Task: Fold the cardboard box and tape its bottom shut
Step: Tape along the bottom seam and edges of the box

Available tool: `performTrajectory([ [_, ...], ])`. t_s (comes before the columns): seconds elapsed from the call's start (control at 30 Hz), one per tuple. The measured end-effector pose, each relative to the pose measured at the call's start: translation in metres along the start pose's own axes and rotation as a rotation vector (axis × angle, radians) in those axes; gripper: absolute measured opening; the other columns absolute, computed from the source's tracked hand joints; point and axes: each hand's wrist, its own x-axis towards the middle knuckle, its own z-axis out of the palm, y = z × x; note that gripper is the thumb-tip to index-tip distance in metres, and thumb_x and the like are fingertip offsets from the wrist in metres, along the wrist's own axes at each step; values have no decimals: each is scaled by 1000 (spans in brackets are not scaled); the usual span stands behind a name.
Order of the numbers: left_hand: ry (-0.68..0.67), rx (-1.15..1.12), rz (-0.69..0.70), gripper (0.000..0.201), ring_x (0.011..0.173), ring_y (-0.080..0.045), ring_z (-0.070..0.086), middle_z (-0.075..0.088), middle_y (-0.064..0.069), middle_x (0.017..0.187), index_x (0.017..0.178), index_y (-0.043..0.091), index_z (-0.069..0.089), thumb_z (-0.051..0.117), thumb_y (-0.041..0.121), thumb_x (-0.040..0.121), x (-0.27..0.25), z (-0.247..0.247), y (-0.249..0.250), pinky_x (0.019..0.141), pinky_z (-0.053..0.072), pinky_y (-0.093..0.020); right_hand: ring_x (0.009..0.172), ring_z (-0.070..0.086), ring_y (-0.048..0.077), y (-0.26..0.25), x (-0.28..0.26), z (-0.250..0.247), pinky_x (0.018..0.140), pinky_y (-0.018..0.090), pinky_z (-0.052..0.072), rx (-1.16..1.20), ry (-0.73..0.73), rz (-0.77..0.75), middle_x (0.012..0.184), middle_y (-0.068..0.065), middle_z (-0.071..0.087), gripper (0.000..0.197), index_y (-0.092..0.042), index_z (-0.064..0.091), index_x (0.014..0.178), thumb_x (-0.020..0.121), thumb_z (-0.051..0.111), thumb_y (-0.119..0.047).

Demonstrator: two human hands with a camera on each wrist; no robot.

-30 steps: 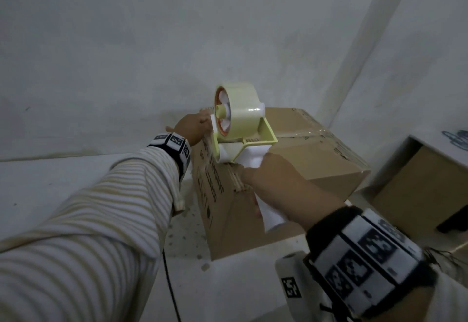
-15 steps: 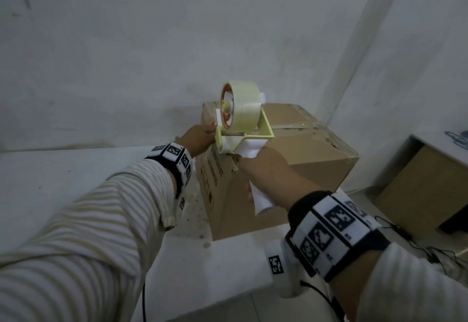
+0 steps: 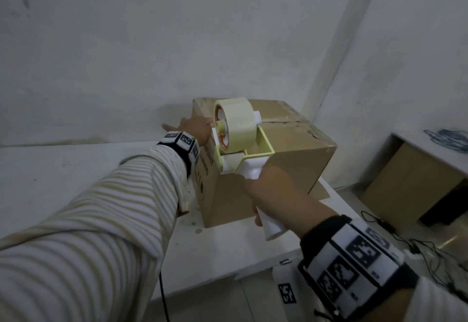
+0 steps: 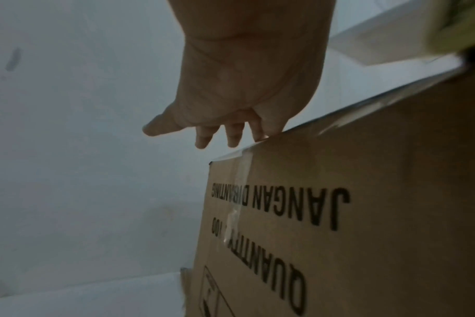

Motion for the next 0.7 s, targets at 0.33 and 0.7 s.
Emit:
performTrajectory([
  [0.33, -30, 114, 131, 49, 143, -27, 21, 27, -9, 154, 144, 12, 33, 39, 29, 98, -37, 21, -4, 117, 15, -54, 50, 48, 28, 6, -8, 3, 59, 37, 44, 51, -2, 18, 63, 14, 45, 18, -9, 45, 69, 86, 47, -6],
  [0.7, -21, 23, 168, 54, 148, -28, 8, 12, -1, 160, 150, 23, 18, 32, 33, 99, -62, 25, -3, 114, 7, -64, 46, 47, 26, 19, -9, 2, 56, 34, 41, 106, -67, 133, 52, 13, 47, 12, -4, 48, 72, 84, 45, -3],
])
